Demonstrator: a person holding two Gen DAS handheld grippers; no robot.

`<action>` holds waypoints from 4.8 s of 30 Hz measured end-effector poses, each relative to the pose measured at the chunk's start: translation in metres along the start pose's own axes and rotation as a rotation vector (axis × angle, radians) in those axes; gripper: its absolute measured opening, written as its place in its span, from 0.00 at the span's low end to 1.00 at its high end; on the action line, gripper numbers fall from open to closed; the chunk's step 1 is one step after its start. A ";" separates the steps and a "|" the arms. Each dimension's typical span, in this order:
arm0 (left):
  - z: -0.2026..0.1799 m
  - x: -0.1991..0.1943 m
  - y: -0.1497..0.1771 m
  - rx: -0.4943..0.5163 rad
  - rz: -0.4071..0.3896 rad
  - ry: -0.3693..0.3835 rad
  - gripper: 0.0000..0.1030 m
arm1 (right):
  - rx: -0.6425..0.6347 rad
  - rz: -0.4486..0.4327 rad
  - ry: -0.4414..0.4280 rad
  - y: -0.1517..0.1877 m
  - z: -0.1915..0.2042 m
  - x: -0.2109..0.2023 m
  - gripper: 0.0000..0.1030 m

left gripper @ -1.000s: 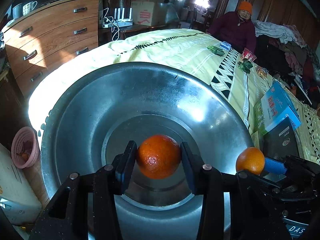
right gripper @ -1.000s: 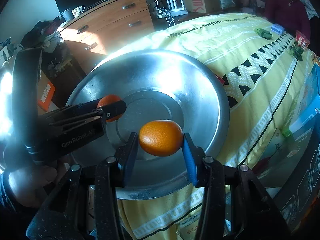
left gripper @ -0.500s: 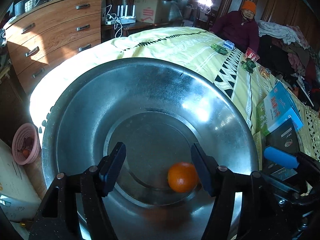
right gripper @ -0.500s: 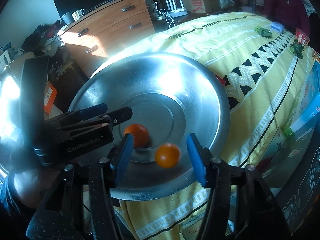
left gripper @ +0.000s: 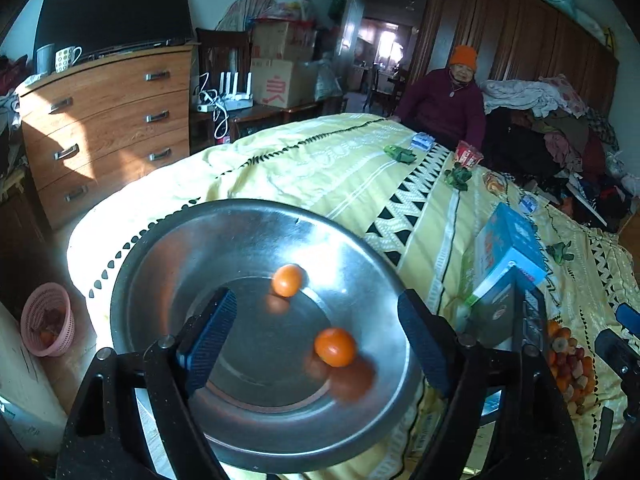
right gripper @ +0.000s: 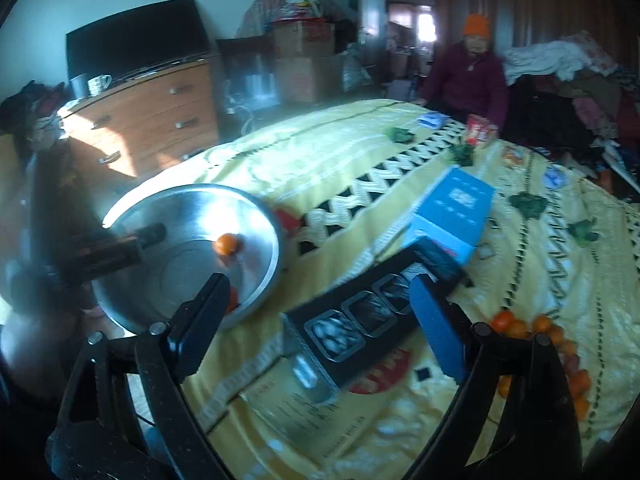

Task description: Organize fruits

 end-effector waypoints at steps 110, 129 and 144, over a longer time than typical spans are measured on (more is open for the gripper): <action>-0.078 -0.020 -0.029 0.060 -0.071 0.216 0.40 | 0.016 -0.095 -0.197 -0.021 -0.076 -0.023 0.30; 0.043 0.081 0.024 -0.007 0.170 -0.044 0.40 | -0.093 0.189 -0.442 -0.023 0.093 0.115 0.30; 0.052 0.086 0.023 -0.014 0.178 -0.018 0.40 | -0.083 0.270 -0.404 -0.016 0.106 0.144 0.30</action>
Point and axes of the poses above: each gripper's, at about its wrist camera, not at the fingertips, and x roughly the way its jaws point, z to its left, y to its underside, the point moved 2 cm from there along x, roughly the way its jaws point, and after that the axes turned 11 degrees about -y, right-handed, at the moved point
